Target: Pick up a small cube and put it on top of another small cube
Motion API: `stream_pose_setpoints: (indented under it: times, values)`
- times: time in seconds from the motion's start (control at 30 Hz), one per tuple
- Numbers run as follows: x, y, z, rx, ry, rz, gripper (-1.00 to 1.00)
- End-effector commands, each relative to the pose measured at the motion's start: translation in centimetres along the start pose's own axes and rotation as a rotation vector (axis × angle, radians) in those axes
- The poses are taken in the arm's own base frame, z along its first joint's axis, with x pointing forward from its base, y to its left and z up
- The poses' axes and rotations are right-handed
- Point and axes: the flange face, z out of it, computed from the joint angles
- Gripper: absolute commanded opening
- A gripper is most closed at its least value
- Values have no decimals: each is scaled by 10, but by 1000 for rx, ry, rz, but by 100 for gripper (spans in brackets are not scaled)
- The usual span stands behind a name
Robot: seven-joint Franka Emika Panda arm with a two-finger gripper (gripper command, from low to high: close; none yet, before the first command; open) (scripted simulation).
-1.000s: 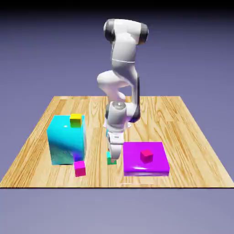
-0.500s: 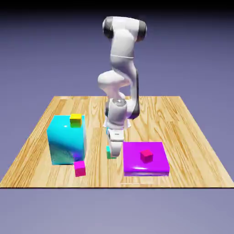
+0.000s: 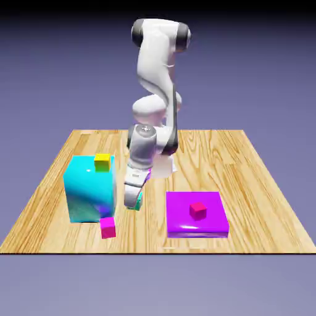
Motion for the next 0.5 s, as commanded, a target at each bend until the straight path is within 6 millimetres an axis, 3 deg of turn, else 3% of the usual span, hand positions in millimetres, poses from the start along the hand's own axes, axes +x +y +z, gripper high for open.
stream_pose_setpoints:
  times: [0.0,0.13,0.2,0.37,0.4,0.43,0.47]
  values:
    - [1,14,-2,8,-5,62,-100]
    - [3,66,-11,56,-20,304,-100]
    - [3,75,-13,67,-21,348,-100]
    - [4,69,57,67,-21,348,-100]
    - [4,69,57,67,-21,348,-100]
    - [4,69,57,67,-21,348,100]
    - [4,69,57,67,-21,348,100]
